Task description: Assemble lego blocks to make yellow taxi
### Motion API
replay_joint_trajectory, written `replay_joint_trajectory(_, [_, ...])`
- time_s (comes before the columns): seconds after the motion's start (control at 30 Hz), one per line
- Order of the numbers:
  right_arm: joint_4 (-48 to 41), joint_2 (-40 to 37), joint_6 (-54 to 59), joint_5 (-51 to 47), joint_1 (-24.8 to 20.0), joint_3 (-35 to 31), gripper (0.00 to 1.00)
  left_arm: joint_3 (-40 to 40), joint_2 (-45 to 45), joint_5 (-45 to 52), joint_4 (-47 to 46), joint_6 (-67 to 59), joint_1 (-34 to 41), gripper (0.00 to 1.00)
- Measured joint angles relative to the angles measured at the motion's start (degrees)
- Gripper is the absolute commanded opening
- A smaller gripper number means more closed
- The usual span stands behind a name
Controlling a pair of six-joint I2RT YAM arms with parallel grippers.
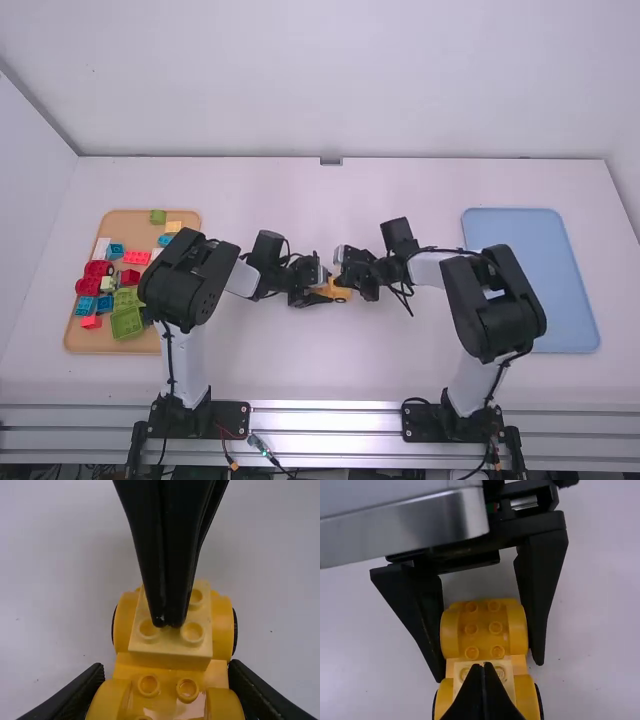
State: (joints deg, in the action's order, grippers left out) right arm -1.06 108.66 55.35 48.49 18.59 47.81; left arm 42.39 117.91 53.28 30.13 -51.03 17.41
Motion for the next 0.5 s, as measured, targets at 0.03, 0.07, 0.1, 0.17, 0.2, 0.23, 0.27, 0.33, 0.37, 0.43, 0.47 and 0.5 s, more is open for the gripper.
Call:
replay_joint_trajectory(0.03, [-0.4, 0.2, -0.2, 0.1, 0.0, 0.2, 0.00, 0.0, 0.0, 0.0, 0.2, 0.0, 0.0, 0.31])
replay_joint_trajectory(0.07, [-0.6, 0.2, -0.4, 0.0, 0.0, 0.3, 0.00, 0.0, 0.0, 0.0, 0.2, 0.0, 0.0, 0.31])
replay_joint_trajectory(0.1, [-0.5, 0.2, -0.6, -0.1, 0.2, 0.4, 0.00, 0.0, 0.0, 0.0, 0.2, 0.0, 0.0, 0.31])
replay_joint_trajectory(0.17, [-0.3, 0.2, -0.6, -0.2, 0.3, 0.4, 0.00, 0.0, 0.0, 0.0, 0.2, 0.0, 0.0, 0.31])
replay_joint_trajectory(0.2, [-0.3, 0.2, -0.2, -0.2, 0.3, 0.6, 0.00, 0.0, 0.0, 0.0, 0.2, 0.0, 0.0, 0.31])
replay_joint_trajectory(0.23, [-0.8, 0.2, 0.5, -0.2, 0.3, 0.9, 0.00, 0.0, 0.0, 0.0, 0.2, 0.0, 0.0, 0.31])
replay_joint_trajectory(0.27, [-1.5, 0.2, 1.3, -0.2, 0.3, 1.3, 0.00, 0.0, 0.0, -0.1, 0.2, 0.0, 0.0, 0.31])
replay_joint_trajectory(0.33, [-3.1, 0.1, 3.2, -0.3, 0.1, 2.0, 0.00, 0.0, 0.0, -0.2, 0.2, 0.0, 0.0, 0.31])
replay_joint_trajectory(0.37, [-4.6, -0.5, 4.6, -0.2, -0.1, 2.4, 0.00, 0.0, 0.0, -0.1, 0.2, 0.0, 0.0, 0.32])
replay_joint_trajectory(0.43, [-6.2, -2.1, 6.0, 0.1, -0.8, 2.4, 0.00, 0.0, 0.0, -0.2, 0.2, 0.1, 0.0, 0.33])
replay_joint_trajectory(0.47, [-6.8, -3.2, 6.5, 0.4, -1.4, 2.5, 0.08, 0.0, 0.0, -0.2, 0.2, 0.1, 0.0, 0.34])
replay_joint_trajectory(0.5, [-7.3, -4.6, 6.8, 0.6, -2.1, 2.7, 0.47, 0.0, 0.0, -0.2, 0.2, 0.1, 0.0, 0.36])
